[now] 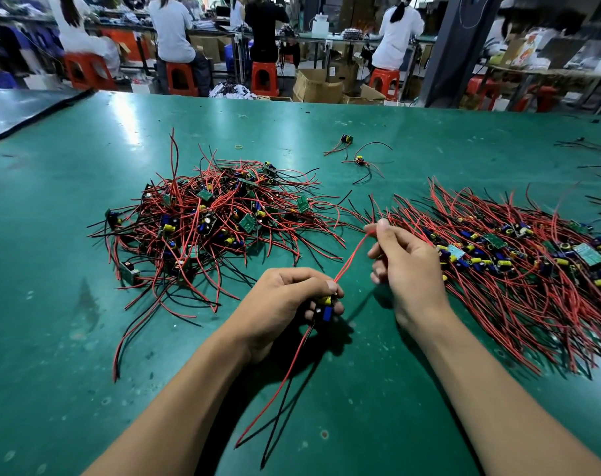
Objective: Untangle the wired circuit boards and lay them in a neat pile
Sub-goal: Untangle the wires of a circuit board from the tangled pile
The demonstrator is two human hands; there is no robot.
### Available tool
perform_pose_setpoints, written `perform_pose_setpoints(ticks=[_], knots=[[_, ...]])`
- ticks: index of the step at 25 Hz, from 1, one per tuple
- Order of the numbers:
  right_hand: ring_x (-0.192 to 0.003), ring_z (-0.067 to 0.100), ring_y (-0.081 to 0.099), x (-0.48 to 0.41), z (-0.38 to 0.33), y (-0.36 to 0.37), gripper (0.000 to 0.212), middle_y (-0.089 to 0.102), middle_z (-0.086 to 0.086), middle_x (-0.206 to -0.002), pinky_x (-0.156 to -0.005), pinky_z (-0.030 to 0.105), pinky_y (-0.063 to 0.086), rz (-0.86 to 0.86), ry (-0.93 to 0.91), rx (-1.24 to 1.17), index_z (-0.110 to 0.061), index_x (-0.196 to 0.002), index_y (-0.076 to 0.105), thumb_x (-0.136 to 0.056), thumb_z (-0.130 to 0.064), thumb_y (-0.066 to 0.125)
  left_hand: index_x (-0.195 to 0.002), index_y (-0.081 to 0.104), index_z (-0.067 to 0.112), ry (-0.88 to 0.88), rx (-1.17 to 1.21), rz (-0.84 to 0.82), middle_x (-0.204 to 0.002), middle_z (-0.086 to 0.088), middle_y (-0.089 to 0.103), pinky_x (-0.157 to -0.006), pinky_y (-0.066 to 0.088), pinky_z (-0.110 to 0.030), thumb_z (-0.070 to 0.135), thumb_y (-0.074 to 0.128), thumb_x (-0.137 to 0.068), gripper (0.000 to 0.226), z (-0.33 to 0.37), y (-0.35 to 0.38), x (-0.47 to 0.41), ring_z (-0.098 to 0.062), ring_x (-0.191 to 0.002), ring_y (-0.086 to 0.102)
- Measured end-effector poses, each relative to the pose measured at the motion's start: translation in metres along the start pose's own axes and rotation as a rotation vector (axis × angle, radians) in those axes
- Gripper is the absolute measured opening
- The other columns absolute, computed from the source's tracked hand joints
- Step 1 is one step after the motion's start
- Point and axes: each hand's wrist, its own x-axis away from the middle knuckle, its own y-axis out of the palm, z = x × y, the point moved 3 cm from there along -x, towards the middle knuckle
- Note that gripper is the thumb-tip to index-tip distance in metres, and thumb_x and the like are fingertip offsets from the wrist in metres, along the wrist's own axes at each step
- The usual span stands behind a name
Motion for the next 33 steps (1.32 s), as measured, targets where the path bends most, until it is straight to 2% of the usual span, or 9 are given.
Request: perform_pose_setpoints(ticks=[2, 4, 6, 8, 17, 21, 24, 26, 33], knots=[[-0.046, 0.006, 0.040, 0.002, 0.003, 0.006, 0.037, 0.052, -0.002, -0.069, -0.042, 0.019, 0.036, -0.187, 0.262, -0.266, -0.009, -0.100, 0.070, -0.077, -0.037, 0.080, -0.072, 0.073, 0.008, -0.002, 0.030, 0.022, -0.069, -0.014, 0.069, -0.068, 0.041, -0.030, 0.006, 0.062, -0.088, 0.020, -0.001, -0.001, -0.001, -0.022, -0.065, 0.058], [-0.054, 0.007, 0.040, 0.008, 0.006, 0.009, 0.063, 0.053, -0.001, -0.075, -0.045, 0.017, 0.037, -0.426, 0.404, -0.245, -0.005, -0.111, 0.069, -0.062, -0.038, 0.090, -0.075, 0.072, 0.007, 0.001, 0.056, 0.026, -0.068, -0.013, 0.069, -0.064, 0.044, -0.027, 0.006, 0.061, -0.090, 0.019, -0.001, -0.002, -0.002, -0.018, -0.061, 0.061], [-0.063, 0.011, 0.047, 0.019, 0.007, 0.015, 0.056, 0.062, 0.001, -0.081, -0.049, 0.017, 0.039, -0.654, 0.455, -0.139, -0.010, -0.116, 0.072, -0.068, -0.033, 0.090, -0.078, 0.071, 0.005, 0.003, 0.107, 0.033, -0.067, -0.011, 0.068, -0.060, 0.049, -0.025, 0.005, 0.058, -0.092, 0.019, -0.001, -0.002, -0.003, -0.015, -0.057, 0.063], [-0.065, 0.012, 0.057, 0.026, 0.007, 0.018, 0.041, 0.071, 0.002, -0.088, -0.056, 0.019, 0.043, -0.732, 0.448, -0.086, -0.015, -0.113, 0.075, -0.075, -0.029, 0.083, -0.079, 0.070, 0.004, 0.004, 0.150, 0.040, -0.066, -0.011, 0.066, -0.057, 0.052, -0.026, 0.004, 0.056, -0.093, 0.020, -0.002, -0.004, -0.005, -0.016, -0.055, 0.063], [-0.040, 0.008, 0.030, 0.018, 0.006, 0.020, 0.014, 0.039, -0.003, -0.049, -0.047, 0.020, 0.016, -0.351, 0.293, -0.071, -0.019, -0.092, 0.078, -0.085, -0.029, 0.072, -0.080, 0.070, 0.001, 0.015, 0.101, 0.030, -0.068, -0.011, 0.067, -0.053, 0.052, -0.021, 0.004, 0.060, -0.090, 0.014, -0.004, -0.004, -0.008, -0.015, -0.058, 0.065], [-0.041, 0.010, 0.030, 0.010, 0.008, 0.012, 0.021, 0.038, -0.003, -0.048, -0.049, 0.020, 0.018, -0.143, 0.199, -0.017, -0.010, -0.097, 0.073, -0.090, -0.029, 0.071, -0.082, 0.070, -0.001, 0.023, 0.082, 0.004, -0.069, -0.010, 0.068, -0.055, 0.052, -0.022, 0.004, 0.060, -0.090, 0.014, -0.005, -0.001, -0.007, -0.015, -0.060, 0.066], [-0.042, 0.009, 0.033, 0.006, 0.005, 0.008, 0.015, 0.039, -0.005, -0.049, -0.043, 0.018, 0.020, -0.042, 0.098, -0.010, -0.016, -0.078, 0.074, -0.090, -0.025, 0.073, -0.077, 0.073, 0.004, 0.024, 0.043, -0.010, -0.069, -0.012, 0.069, -0.057, 0.052, -0.023, 0.007, 0.062, -0.090, 0.017, -0.005, -0.001, -0.006, -0.018, -0.060, 0.064], [-0.043, 0.010, 0.033, 0.003, 0.003, 0.004, 0.025, 0.043, -0.005, -0.054, -0.040, 0.018, 0.023, 0.023, 0.053, -0.038, -0.021, -0.065, 0.071, -0.090, -0.019, 0.073, -0.073, 0.075, 0.008, 0.023, 0.021, -0.024, -0.069, -0.014, 0.070, -0.059, 0.050, -0.024, 0.009, 0.063, -0.089, 0.021, -0.004, 0.000, -0.005, -0.019, -0.059, 0.062], [-0.043, 0.010, 0.028, 0.001, 0.001, -0.001, 0.026, 0.039, -0.005, -0.052, -0.042, 0.024, 0.022, 0.143, -0.012, -0.098, -0.012, -0.071, 0.058, -0.093, -0.015, 0.070, -0.074, 0.073, 0.006, 0.026, 0.011, -0.035, -0.069, -0.015, 0.070, -0.057, 0.050, -0.022, 0.008, 0.062, -0.089, 0.019, -0.003, 0.001, -0.004, -0.018, -0.056, 0.061]])
